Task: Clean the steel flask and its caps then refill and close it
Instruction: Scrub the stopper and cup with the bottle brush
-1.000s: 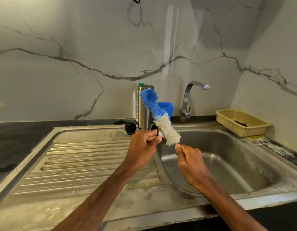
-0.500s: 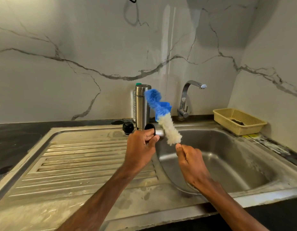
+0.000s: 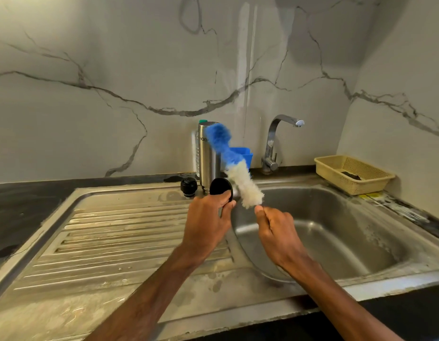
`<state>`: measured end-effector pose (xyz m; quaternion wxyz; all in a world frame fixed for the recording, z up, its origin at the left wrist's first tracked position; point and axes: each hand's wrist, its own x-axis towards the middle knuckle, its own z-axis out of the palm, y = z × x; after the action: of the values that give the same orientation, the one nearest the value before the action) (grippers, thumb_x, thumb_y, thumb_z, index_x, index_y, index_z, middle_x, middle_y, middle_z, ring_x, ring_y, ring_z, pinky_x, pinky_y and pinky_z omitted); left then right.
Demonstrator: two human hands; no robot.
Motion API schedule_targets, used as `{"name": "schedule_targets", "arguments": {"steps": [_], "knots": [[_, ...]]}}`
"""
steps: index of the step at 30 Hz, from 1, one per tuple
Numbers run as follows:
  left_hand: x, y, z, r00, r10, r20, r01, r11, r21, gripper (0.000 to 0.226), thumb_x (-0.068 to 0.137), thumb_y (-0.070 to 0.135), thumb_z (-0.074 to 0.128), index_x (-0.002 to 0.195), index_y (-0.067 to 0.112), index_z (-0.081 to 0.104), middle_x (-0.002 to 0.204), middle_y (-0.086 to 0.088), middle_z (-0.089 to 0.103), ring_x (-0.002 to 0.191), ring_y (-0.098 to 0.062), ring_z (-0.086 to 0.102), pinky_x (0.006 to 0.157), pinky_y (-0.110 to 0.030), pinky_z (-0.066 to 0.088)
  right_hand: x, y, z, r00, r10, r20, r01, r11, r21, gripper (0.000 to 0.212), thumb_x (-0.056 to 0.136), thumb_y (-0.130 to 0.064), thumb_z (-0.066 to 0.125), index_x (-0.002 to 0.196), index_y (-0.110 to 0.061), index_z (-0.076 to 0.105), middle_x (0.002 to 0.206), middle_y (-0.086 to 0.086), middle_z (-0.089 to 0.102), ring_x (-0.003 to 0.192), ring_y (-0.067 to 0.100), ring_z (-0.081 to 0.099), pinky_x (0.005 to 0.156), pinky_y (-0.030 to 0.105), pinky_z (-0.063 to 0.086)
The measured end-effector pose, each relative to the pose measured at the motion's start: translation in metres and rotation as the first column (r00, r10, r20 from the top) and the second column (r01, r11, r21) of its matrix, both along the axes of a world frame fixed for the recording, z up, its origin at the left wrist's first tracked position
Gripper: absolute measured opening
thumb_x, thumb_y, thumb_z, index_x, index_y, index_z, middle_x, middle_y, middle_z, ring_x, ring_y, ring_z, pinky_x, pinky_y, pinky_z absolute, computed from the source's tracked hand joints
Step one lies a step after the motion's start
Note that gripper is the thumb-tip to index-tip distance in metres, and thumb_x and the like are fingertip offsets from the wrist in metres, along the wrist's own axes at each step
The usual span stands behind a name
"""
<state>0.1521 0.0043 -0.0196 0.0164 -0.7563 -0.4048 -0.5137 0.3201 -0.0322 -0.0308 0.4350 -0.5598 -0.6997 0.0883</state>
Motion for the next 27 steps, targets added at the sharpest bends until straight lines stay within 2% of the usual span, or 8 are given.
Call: {"name": "schedule_targets", "arguments": {"steps": [3, 7, 12, 15, 19, 21, 23, 27], "knots": [[0.0, -0.002, -0.001, 0.994, 0.07, -0.086, -0.066, 0.997, 0.051, 0.013, 0.086, 0.013, 0.079, 0.098, 0.01, 0.075, 0.083, -0.007, 0.077, 0.071, -0.021, 0.073, 0.065, -0.034, 0.061, -0.002, -0.001, -0.002, 1.0, -0.001, 0.029, 0.0, 1.0, 0.009, 0.048, 0.107, -0.033, 0.037, 0.06, -0.025, 0.036, 0.052, -0.01, 0.035, 0.048, 0.007, 0.031, 0.051, 0.024, 0.024], [-0.002, 0.001, -0.004, 0.985, 0.084, -0.15, -0.07, 0.993, 0.093, 0.014, 0.087, 0.011, 0.078, 0.1, 0.008, 0.075, 0.075, -0.008, 0.076, 0.06, -0.023, 0.07, 0.058, -0.039, 0.06, -0.001, -0.002, 0.001, 1.0, -0.014, -0.016, 0.014, 1.0, 0.002, 0.049, 0.107, -0.029, 0.039, 0.058, -0.025, 0.034, 0.05, -0.011, 0.034, 0.044, 0.008, 0.034, 0.047, 0.018, 0.023], [0.0, -0.001, -0.001, 0.99, 0.046, -0.135, -0.032, 0.994, 0.1, 0.016, 0.084, 0.007, 0.081, 0.099, 0.007, 0.076, 0.074, -0.004, 0.076, 0.057, -0.015, 0.069, 0.059, -0.026, 0.057, -0.001, -0.001, 0.003, 1.0, 0.017, 0.011, -0.017, 0.999, 0.029, 0.05, 0.107, -0.029, 0.04, 0.058, -0.026, 0.035, 0.048, -0.01, 0.034, 0.045, 0.008, 0.037, 0.047, 0.019, 0.029], [0.001, -0.002, 0.0, 0.989, 0.035, -0.141, -0.021, 0.994, 0.104, 0.011, 0.085, 0.007, 0.079, 0.096, 0.006, 0.075, 0.072, -0.005, 0.075, 0.056, -0.018, 0.068, 0.059, -0.03, 0.057, 0.001, 0.0, 0.004, 1.0, -0.023, -0.016, 0.023, 1.0, 0.006, 0.05, 0.107, -0.028, 0.039, 0.057, -0.023, 0.035, 0.05, -0.01, 0.034, 0.044, 0.007, 0.036, 0.044, 0.02, 0.027], [0.002, -0.002, 0.004, 0.995, -0.061, 0.08, 0.067, 0.995, -0.077, 0.007, 0.09, 0.014, 0.076, 0.094, 0.009, 0.077, 0.083, 0.011, 0.073, 0.069, 0.003, 0.067, 0.07, -0.017, 0.057, 0.001, -0.001, 0.0, 0.998, 0.0, 0.058, 0.0, 1.0, 0.005, 0.047, 0.107, -0.033, 0.039, 0.06, -0.03, 0.037, 0.05, -0.01, 0.038, 0.045, 0.008, 0.039, 0.048, 0.021, 0.027], [0.002, -0.001, 0.007, 0.973, -0.069, 0.219, 0.108, 0.979, -0.171, 0.013, 0.091, 0.019, 0.075, 0.084, 0.008, 0.076, 0.071, 0.014, 0.065, 0.063, 0.001, 0.061, 0.066, -0.024, 0.056, 0.001, 0.002, 0.0, 0.999, -0.027, 0.017, 0.027, 0.999, -0.02, 0.046, 0.106, -0.032, 0.039, 0.06, -0.029, 0.039, 0.052, -0.011, 0.041, 0.043, 0.007, 0.038, 0.048, 0.023, 0.028], [0.0, -0.001, 0.01, 0.928, -0.1, 0.359, 0.199, 0.947, -0.252, 0.005, 0.092, 0.017, 0.074, 0.096, 0.019, 0.076, 0.069, 0.019, 0.068, 0.068, 0.0, 0.068, 0.072, -0.024, 0.059, 0.0, 0.0, 0.001, 0.999, -0.022, 0.046, 0.024, 0.998, -0.05, 0.044, 0.107, -0.033, 0.038, 0.062, -0.031, 0.039, 0.054, -0.012, 0.042, 0.043, 0.006, 0.04, 0.046, 0.02, 0.028], [0.001, -0.002, 0.013, 0.862, -0.129, 0.489, 0.334, 0.872, -0.358, 0.024, 0.095, 0.015, 0.071, 0.084, 0.036, 0.076, 0.071, -0.013, 0.075, 0.063, -0.023, 0.068, 0.072, -0.052, 0.062, 0.0, -0.002, 0.002, 0.995, -0.058, 0.079, 0.06, 0.998, -0.027, 0.044, 0.106, -0.034, 0.038, 0.062, -0.032, 0.036, 0.056, -0.012, 0.041, 0.045, 0.007, 0.038, 0.049, 0.023, 0.029]]}}
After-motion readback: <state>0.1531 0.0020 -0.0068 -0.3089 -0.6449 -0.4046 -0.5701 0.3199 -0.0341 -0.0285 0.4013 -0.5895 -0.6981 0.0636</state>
